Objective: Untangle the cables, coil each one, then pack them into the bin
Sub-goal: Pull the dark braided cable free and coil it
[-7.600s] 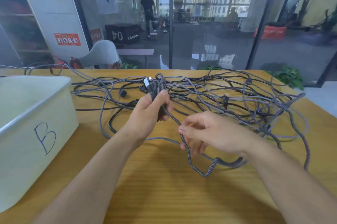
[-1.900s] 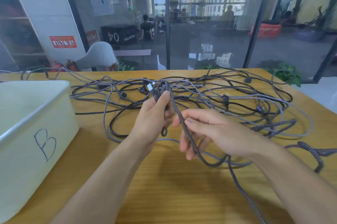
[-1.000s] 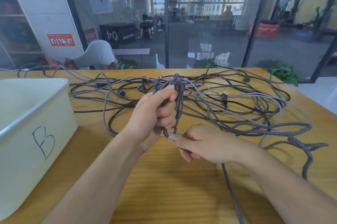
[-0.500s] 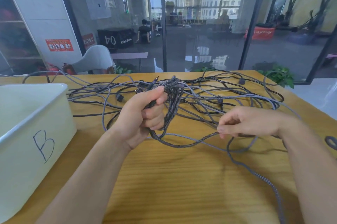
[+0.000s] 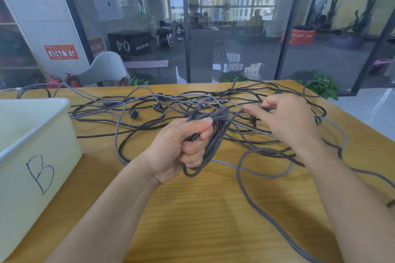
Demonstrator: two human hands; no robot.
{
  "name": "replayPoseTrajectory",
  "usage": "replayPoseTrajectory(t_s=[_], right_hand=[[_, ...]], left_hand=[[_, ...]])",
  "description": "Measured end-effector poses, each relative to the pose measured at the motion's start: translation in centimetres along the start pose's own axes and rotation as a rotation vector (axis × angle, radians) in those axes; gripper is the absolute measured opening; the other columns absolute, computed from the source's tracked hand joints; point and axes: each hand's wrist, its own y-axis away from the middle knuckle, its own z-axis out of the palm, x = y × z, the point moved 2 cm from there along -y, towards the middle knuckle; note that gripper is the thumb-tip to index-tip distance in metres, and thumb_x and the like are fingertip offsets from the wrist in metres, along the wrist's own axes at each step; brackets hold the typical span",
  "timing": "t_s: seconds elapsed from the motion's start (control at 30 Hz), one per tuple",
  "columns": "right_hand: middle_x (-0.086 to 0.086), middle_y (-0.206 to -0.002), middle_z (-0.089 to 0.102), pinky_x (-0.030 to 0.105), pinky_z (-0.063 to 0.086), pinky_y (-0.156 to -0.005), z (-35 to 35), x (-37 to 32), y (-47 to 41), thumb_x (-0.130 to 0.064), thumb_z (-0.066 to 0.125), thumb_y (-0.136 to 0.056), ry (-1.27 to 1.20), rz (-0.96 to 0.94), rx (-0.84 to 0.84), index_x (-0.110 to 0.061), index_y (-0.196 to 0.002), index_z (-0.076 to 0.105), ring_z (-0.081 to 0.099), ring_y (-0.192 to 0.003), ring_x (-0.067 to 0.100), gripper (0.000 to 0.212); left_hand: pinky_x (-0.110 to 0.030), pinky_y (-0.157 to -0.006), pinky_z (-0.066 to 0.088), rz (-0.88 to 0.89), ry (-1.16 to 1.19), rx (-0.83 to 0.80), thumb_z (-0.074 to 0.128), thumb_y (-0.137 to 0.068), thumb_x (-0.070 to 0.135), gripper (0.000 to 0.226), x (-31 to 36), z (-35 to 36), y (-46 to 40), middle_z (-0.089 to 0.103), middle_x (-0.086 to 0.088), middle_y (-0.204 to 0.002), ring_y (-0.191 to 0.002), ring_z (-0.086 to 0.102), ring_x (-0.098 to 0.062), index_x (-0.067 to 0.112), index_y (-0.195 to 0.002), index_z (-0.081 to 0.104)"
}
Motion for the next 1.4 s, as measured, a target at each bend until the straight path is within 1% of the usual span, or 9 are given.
replayPoseTrajectory(t_s=[0.23,0.3,0.43,0.53,0.67,0.93,1.1,1.2,1.4], right_hand=[[-0.016,-0.047,0.051,0.029,0.028,-0.050,0.7,-0.9,0.5,-0.034,0.048,-0.109,-0.233,0.025,-0.134,-0.024,-0.083,0.069,0.035,-0.042,0.009,0.035],[-0.010,-0.064,0.063,0.034,0.037,-0.053,1.0,-1.4,0.6,-0.028,0.046,-0.110,-0.341,0.014,-0.167,-0.032,-0.086,0.068,0.040,-0.051,0.017,0.032],[-0.008,-0.095,0.051,0.047,0.060,-0.076,1.5,-2.3,1.3,-0.022,0.049,-0.109,-0.439,-0.024,-0.165,-0.033,-0.118,0.071,0.064,-0.057,0.012,0.026],[-0.004,-0.097,0.055,0.039,0.064,-0.071,1.6,-3.1,2.1,-0.018,0.055,-0.107,-0.507,-0.081,-0.127,-0.028,-0.124,0.074,0.070,-0.070,0.010,0.027],[0.003,-0.090,0.069,0.028,0.063,-0.061,1.7,-4.0,2.8,-0.007,0.065,-0.100,-0.665,-0.094,-0.069,-0.017,-0.112,0.077,0.070,-0.081,0.013,0.020],[-0.005,-0.104,0.068,0.032,0.062,-0.062,3.7,-5.6,4.4,-0.003,0.048,-0.107,-0.736,-0.110,-0.347,-0.023,-0.132,0.071,0.069,-0.092,0.012,0.039],[-0.003,-0.091,0.069,0.035,0.060,-0.058,3.8,-6.6,5.6,-0.015,0.045,-0.110,-0.776,-0.146,-0.328,-0.018,-0.118,0.059,0.071,-0.082,0.016,0.017],[0.004,-0.083,0.070,0.044,0.060,-0.058,4.1,-7.3,6.3,-0.024,0.037,-0.113,-0.817,-0.166,-0.367,-0.015,-0.110,0.055,0.070,-0.073,0.021,0.021],[0.012,-0.076,0.069,0.033,0.056,-0.072,5.1,-8.4,7.3,-0.020,0.036,-0.114,-0.883,-0.227,-0.721,-0.006,-0.093,0.055,0.068,-0.074,0.026,0.031]], left_hand=[[-0.023,-0.045,0.020,-0.020,-0.277,0.079,0.053,-0.106,0.025,0.038,-0.9,0.6,-0.4,0.024,0.000,-0.053,-0.046,0.018,-0.014,0.015,-0.070,0.047],[-0.023,-0.045,0.021,-0.002,-0.336,0.129,0.053,-0.106,0.025,0.038,-1.0,0.6,-0.5,0.027,0.000,-0.053,-0.048,0.020,-0.015,0.015,-0.070,0.046],[-0.021,-0.044,0.024,0.039,-0.388,0.225,0.055,-0.107,0.022,0.037,-1.4,0.5,-0.8,0.032,0.003,-0.052,-0.046,0.023,-0.012,0.012,-0.072,0.045],[-0.020,-0.044,0.025,0.070,-0.402,0.268,0.054,-0.107,0.022,0.037,-1.7,0.5,-0.9,0.033,0.003,-0.053,-0.046,0.024,-0.011,0.012,-0.073,0.044],[-0.024,-0.045,0.025,0.089,-0.427,0.279,0.054,-0.108,0.024,0.035,-2.0,0.5,-1.0,0.032,0.000,-0.056,-0.049,0.024,-0.015,0.011,-0.076,0.045],[-0.028,-0.049,0.018,0.135,-0.206,0.379,0.044,-0.111,0.034,0.041,-1.7,0.3,-0.8,0.033,0.002,-0.057,-0.051,0.021,-0.014,0.016,-0.078,0.060],[-0.030,-0.053,0.019,0.177,-0.135,0.470,0.049,-0.105,0.050,0.046,-1.2,0.0,-0.5,0.028,-0.002,-0.060,-0.054,0.021,-0.017,0.010,-0.082,0.054],[-0.028,-0.053,0.023,0.215,-0.092,0.532,0.056,-0.101,0.052,0.040,-0.6,-0.7,-0.3,0.028,0.001,-0.061,-0.057,0.019,-0.018,0.013,-0.091,0.053],[-0.027,-0.052,0.023,0.272,-0.064,0.624,0.064,-0.097,0.049,0.043,0.5,-2.4,0.1,0.024,-0.003,-0.063,-0.061,0.017,-0.022,0.020,-0.075,0.042]])
